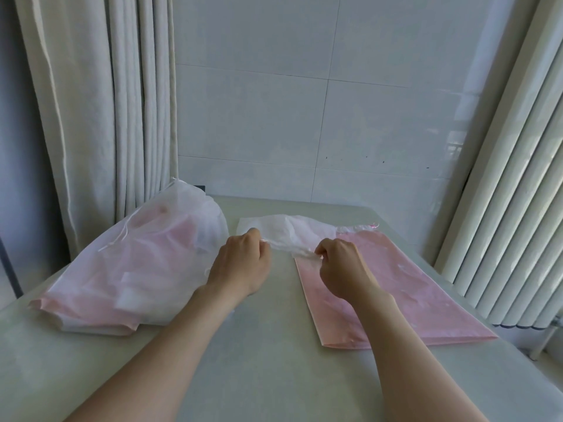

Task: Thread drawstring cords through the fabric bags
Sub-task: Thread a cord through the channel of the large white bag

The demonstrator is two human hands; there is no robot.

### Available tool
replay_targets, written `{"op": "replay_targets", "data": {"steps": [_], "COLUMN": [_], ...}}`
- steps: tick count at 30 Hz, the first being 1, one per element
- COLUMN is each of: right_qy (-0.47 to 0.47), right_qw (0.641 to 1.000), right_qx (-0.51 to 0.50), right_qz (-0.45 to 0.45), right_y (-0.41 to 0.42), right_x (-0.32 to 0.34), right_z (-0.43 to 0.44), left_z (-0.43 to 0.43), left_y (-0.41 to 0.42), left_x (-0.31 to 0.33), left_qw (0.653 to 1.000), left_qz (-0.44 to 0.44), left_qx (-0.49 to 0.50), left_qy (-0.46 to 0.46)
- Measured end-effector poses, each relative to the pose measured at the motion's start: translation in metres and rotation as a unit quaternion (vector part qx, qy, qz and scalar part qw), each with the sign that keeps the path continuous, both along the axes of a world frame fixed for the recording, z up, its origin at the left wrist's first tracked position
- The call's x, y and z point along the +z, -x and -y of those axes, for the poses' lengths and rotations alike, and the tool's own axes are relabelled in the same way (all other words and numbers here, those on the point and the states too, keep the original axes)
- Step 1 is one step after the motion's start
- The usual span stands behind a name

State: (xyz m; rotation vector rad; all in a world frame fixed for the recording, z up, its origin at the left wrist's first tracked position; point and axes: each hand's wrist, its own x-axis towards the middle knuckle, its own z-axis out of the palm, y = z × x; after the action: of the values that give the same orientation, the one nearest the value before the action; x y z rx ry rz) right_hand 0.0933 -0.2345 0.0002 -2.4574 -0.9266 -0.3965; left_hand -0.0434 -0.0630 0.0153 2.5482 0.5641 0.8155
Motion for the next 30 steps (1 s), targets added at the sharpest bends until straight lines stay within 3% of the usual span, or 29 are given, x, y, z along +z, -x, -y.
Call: {"op": "replay_targets", "data": {"steps": [3, 7, 13, 18, 24, 30], "right_qy": [-0.031, -0.043, -0.179, -0.130, -0.097, -0.034], "right_qw": [0.999, 0.994, 0.975, 0.974, 0.973, 0.991], "right_qx": [-0.010, -0.102, -0.118, -0.185, -0.208, -0.114], "right_qz": [0.004, 0.011, -0.052, -0.010, 0.035, -0.056], "right_y": [0.008, 0.017, 0.012, 0.005, 0.005, 0.002], "right_x": [0.005, 0.013, 0.016, 0.012, 0.009, 0.012], "right_z": [-0.002, 0.000, -0.001, 0.009, 0.009, 0.012], "left_z": [0.002, -0.005, -0.021, -0.033, -0.027, -0.026], "left_y": [0.000, -0.002, 0.000, 0.009, 0.010, 0.010], "left_x": [0.000, -0.004, 0.001, 0.006, 0.006, 0.011], "left_qw": [0.999, 0.997, 0.993, 0.985, 0.983, 0.990], "left_qz": [0.006, 0.008, 0.009, -0.010, 0.017, 0.048], "left_qx": [0.033, 0.066, 0.111, 0.171, 0.167, 0.123], "left_qy": [-0.002, 0.026, 0.032, -0.012, -0.071, -0.051]}}
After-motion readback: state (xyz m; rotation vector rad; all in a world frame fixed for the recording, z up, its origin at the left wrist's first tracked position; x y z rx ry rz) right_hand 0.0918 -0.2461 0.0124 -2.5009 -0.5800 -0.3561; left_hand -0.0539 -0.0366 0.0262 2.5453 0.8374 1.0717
